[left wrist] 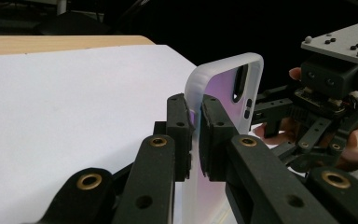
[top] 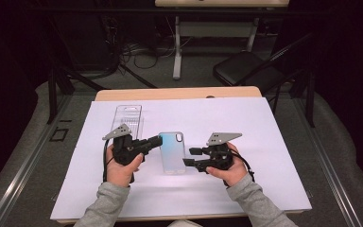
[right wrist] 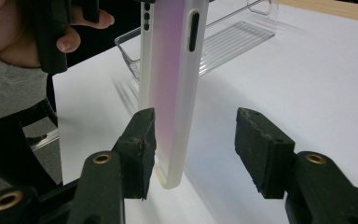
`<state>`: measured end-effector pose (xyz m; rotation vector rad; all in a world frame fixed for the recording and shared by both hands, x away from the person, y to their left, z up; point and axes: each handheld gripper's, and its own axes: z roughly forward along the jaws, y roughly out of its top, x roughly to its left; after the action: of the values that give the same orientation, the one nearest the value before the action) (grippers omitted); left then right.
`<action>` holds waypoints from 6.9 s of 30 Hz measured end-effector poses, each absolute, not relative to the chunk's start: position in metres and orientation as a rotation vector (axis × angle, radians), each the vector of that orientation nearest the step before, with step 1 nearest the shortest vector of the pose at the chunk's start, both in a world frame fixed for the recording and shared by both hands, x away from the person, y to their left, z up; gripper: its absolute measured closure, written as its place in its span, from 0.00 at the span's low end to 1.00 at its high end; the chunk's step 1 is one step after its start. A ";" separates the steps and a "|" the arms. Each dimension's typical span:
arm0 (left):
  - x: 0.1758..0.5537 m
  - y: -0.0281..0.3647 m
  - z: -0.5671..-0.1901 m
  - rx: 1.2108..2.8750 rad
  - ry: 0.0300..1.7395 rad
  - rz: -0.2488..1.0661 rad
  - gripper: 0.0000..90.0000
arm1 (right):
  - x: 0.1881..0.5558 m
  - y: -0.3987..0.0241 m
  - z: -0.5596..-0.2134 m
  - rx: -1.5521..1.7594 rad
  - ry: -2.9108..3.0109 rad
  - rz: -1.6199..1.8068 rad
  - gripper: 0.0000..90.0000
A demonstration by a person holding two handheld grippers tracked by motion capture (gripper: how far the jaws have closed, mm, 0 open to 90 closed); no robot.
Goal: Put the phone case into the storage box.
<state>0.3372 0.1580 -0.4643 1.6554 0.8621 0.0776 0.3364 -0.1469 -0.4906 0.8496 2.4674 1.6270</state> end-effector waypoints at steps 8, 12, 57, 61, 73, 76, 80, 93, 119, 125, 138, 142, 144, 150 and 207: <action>0.339 0.163 -0.463 1.646 0.870 0.093 0.93 | 0.338 -0.148 -0.491 0.856 2.483 1.630 0.50; 0.339 0.166 -0.462 1.638 0.874 0.102 0.93 | 0.337 -0.146 -0.491 0.815 2.479 1.621 0.49; 0.381 0.230 -0.412 1.587 0.906 0.312 0.93 | 0.332 -0.180 -0.487 0.892 2.332 1.592 0.11; 0.385 0.237 -0.407 1.594 0.908 0.344 0.93 | 0.331 -0.184 -0.487 0.900 2.323 1.593 0.09; 0.406 0.257 -0.396 1.611 0.929 0.431 0.93 | 0.329 -0.200 -0.490 0.929 2.283 1.592 0.04; 0.411 0.260 -0.392 1.615 0.931 0.455 0.93 | 0.329 -0.204 -0.490 0.937 2.270 1.595 0.04; 0.420 0.265 -0.388 1.611 0.938 0.467 0.93 | 0.329 -0.207 -0.490 0.944 2.259 1.597 0.03; 0.454 0.276 -0.390 1.623 0.998 0.500 0.93 | 0.331 -0.210 -0.492 0.946 2.264 1.586 0.00; 0.488 0.283 -0.416 1.611 1.047 0.535 0.93 | 0.333 -0.216 -0.498 0.982 2.231 1.583 0.00; 0.493 0.285 -0.421 1.606 1.061 0.540 0.93 | 0.334 -0.215 -0.500 0.984 2.241 1.574 0.00; 0.506 0.286 -0.434 1.615 1.058 0.550 0.93 | 0.335 -0.216 -0.501 0.993 2.236 1.575 0.00; 0.508 0.289 -0.438 1.609 1.069 0.551 0.93 | 0.335 -0.216 -0.501 0.998 2.233 1.575 0.00; 0.509 0.290 -0.439 1.610 1.070 0.553 0.93 | 0.335 -0.217 -0.501 1.002 2.235 1.575 0.00; 0.515 0.290 -0.447 1.623 1.073 0.550 0.93 | 0.335 -0.215 -0.502 0.994 2.242 1.579 0.00; 0.525 0.276 -0.488 1.732 1.066 0.542 0.93 | 0.337 -0.214 -0.506 1.004 2.252 1.581 0.00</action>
<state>0.5249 0.2761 -0.4877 1.7319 1.0659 0.5425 0.3373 -0.2136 -0.5060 1.0045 2.2519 1.5809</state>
